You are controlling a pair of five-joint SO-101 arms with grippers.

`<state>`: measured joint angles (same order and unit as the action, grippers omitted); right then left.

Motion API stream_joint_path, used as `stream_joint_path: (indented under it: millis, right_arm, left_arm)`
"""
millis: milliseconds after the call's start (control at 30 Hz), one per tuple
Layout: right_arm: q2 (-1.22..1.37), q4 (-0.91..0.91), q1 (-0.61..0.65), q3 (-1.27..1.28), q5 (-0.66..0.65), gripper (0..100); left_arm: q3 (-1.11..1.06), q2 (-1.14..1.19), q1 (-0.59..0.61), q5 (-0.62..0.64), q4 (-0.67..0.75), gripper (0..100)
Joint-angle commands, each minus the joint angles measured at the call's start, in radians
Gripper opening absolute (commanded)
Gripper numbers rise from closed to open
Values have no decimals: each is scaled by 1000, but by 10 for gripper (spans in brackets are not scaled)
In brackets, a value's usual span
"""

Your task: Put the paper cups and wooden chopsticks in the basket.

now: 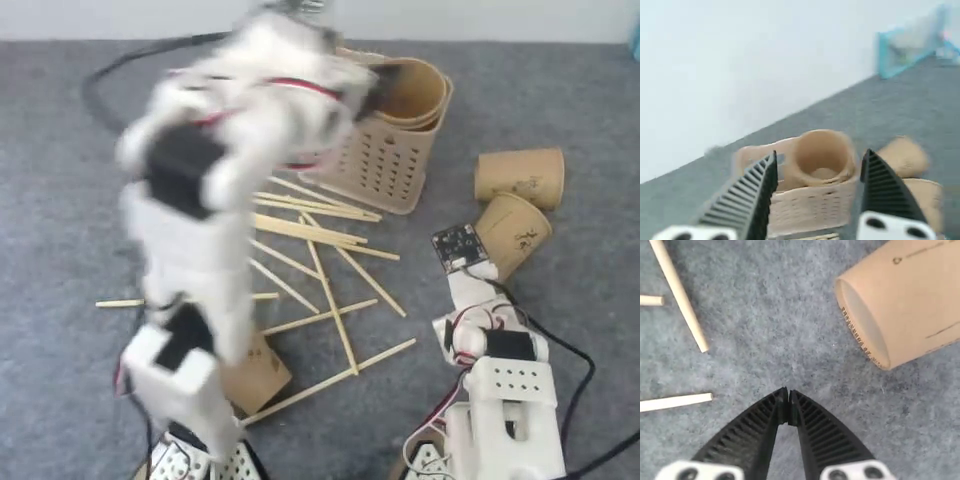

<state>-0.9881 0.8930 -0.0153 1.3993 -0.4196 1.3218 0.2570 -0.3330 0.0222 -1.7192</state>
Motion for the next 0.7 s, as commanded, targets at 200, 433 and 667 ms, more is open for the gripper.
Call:
stream_joint_path:
  millis: [200,433,667]
  right_arm:
    - [-33,68,-116,-110,-3,8]
    - [-31,226,-286,-387,-12,8]
    - [-19,214,-334,-534,-66,8]
  left_arm:
    - [-769,-611,387,5,-37,250]
    - [-1577,-1076,605,5,215,250]
    - [-2227,-1289,783,-43,582,250]
